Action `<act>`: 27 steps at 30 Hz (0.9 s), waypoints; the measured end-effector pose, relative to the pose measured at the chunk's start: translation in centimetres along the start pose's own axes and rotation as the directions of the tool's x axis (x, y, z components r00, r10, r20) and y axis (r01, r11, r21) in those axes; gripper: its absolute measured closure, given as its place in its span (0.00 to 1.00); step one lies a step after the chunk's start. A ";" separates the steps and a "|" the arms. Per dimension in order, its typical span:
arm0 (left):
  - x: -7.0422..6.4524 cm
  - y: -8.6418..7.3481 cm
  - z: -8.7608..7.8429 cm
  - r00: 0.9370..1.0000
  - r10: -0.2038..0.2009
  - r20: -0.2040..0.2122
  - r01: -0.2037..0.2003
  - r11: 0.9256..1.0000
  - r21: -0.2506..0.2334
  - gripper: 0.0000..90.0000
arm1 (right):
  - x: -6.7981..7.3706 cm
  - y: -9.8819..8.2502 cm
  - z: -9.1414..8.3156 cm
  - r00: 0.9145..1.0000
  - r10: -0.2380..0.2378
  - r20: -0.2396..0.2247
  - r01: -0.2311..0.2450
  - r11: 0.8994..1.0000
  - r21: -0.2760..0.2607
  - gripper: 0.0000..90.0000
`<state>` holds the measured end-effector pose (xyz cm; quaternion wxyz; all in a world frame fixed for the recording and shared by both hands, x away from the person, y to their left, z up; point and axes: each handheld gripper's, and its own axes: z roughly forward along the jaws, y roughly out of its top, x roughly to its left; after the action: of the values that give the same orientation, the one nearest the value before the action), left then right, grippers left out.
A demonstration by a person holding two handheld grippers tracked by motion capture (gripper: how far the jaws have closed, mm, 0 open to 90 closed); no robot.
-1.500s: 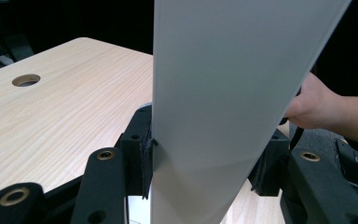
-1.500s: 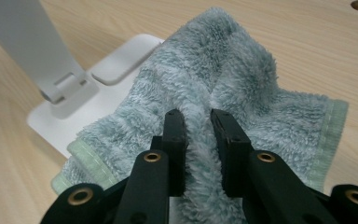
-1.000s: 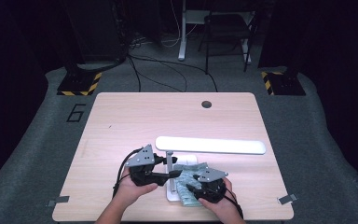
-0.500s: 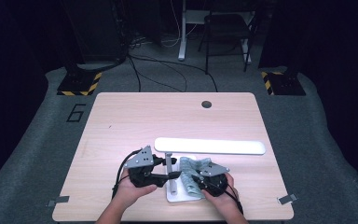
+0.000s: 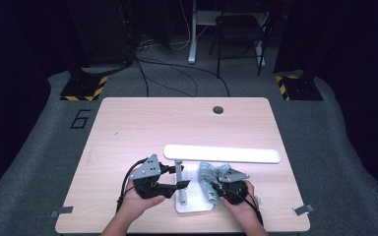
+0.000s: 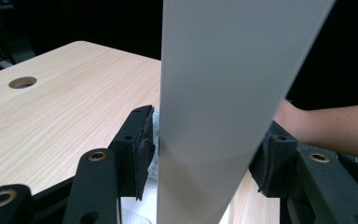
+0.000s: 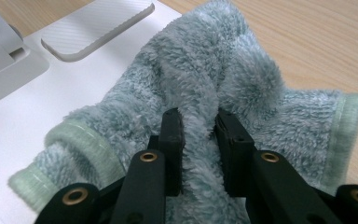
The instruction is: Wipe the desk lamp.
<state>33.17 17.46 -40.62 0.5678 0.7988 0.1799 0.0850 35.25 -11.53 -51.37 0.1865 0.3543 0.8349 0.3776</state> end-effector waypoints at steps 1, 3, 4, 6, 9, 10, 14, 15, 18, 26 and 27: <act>-0.1 0.0 -0.1 1.000 -0.006 0.000 0.006 1.000 -0.001 0.51 | -0.2 0.0 0.0 1.000 -0.006 -0.009 0.006 1.000 -0.004 0.82; -0.2 0.1 -0.5 1.000 0.015 -0.016 -0.014 1.000 0.013 0.52 | -0.4 -0.1 0.0 1.000 0.015 -0.023 -0.015 1.000 -0.012 0.82; -0.3 0.1 -0.7 1.000 0.010 -0.011 -0.010 1.000 0.017 0.55 | -0.5 -0.2 0.0 0.999 0.021 -0.025 -0.021 1.000 -0.013 0.81; -0.4 0.2 -1.1 1.000 0.011 -0.012 -0.010 1.000 0.015 0.56 | -0.5 -0.2 0.0 0.999 0.028 -0.030 -0.029 1.000 -0.013 0.81; -0.3 0.2 -1.6 1.000 -0.009 0.001 0.009 1.000 0.009 0.57 | -0.5 -0.1 0.0 0.999 0.022 -0.025 -0.022 1.000 -0.014 0.80; -0.3 0.3 -1.7 1.000 -0.010 0.003 0.010 1.000 0.014 0.57 | -0.4 -0.1 -0.1 0.999 0.020 -0.025 -0.020 1.000 -0.014 0.80; -0.2 0.3 -1.9 1.000 -0.007 0.003 0.007 1.000 0.018 0.58 | -0.3 0.1 -0.6 1.000 0.011 -0.026 -0.012 0.999 -0.032 0.80; -0.3 0.3 -2.0 1.000 -0.001 0.000 0.001 1.000 0.021 0.58 | -0.2 0.1 -0.8 0.999 0.013 -0.033 -0.014 0.999 -0.042 0.80; -0.3 0.3 -2.1 1.000 0.003 -0.007 -0.002 1.000 0.022 0.58 | 0.0 0.4 -1.2 0.999 0.004 -0.053 -0.007 0.998 -0.065 0.80; 0.0 0.3 -2.7 1.000 -0.018 0.007 0.018 1.000 -0.001 0.58 | 0.3 1.2 -3.0 0.988 0.062 -0.141 -0.086 0.981 -0.174 0.80; 0.0 0.3 -2.8 1.000 -0.016 0.012 0.016 1.000 0.004 0.58 | 0.4 1.4 -3.3 0.986 0.061 -0.155 -0.090 0.978 -0.190 0.80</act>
<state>32.30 19.81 -39.35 0.5679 0.7989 0.1832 0.0753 33.72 -12.26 -48.24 0.1437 0.3365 0.7910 0.4904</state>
